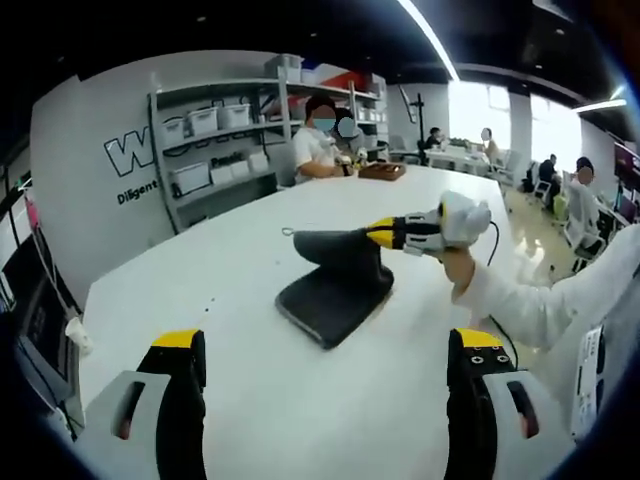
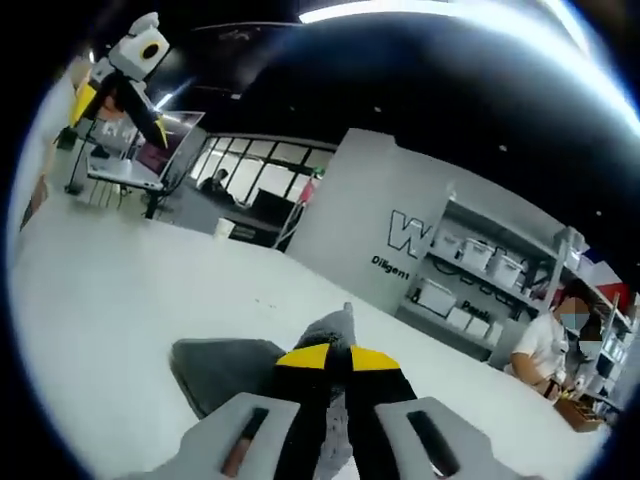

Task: Open the folded towel by lifting each exposed corner and separating the folded layers until the towel lies flat within the target outline without major curled edges

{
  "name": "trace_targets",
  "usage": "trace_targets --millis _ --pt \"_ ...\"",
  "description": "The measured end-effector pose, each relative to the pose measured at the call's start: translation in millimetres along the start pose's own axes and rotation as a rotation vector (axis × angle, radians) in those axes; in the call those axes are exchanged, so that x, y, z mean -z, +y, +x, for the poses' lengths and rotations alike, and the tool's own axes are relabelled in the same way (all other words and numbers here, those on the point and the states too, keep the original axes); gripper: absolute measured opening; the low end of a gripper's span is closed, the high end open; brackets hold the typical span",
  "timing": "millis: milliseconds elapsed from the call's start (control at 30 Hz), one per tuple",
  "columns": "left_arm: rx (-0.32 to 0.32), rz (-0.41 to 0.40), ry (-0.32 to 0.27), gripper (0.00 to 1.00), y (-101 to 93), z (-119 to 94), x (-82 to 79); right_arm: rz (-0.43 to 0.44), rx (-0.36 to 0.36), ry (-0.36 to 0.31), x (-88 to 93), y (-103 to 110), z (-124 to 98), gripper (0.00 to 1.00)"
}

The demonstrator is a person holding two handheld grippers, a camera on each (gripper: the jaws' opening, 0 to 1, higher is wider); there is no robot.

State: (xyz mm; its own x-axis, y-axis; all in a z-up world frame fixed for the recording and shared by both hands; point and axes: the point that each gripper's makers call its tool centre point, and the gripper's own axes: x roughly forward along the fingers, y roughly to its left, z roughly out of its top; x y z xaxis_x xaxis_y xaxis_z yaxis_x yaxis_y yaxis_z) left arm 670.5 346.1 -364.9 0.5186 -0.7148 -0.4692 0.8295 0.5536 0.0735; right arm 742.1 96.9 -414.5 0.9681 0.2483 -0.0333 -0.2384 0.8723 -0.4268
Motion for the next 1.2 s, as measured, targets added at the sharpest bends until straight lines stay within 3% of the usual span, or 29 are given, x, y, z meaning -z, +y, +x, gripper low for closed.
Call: trace_targets --millis 300,633,1000,1200 --pt "0.008 0.011 0.018 1.0 -5.0 6 0.6 0.018 0.105 0.022 18.2 -44 -16 0.0" --pt "0.015 0.007 0.032 1.0 -4.9 10 0.2 0.068 0.208 0.096 57.9 -89 -34 0.0" --pt "0.011 0.002 0.035 1.0 -5.1 12 1.2 0.155 0.262 0.237 112.0 -105 -55 0.0" --pt "0.007 0.002 0.033 1.0 -5.0 12 -0.1 0.252 0.275 0.31 144.8 -114 -70 0.0"
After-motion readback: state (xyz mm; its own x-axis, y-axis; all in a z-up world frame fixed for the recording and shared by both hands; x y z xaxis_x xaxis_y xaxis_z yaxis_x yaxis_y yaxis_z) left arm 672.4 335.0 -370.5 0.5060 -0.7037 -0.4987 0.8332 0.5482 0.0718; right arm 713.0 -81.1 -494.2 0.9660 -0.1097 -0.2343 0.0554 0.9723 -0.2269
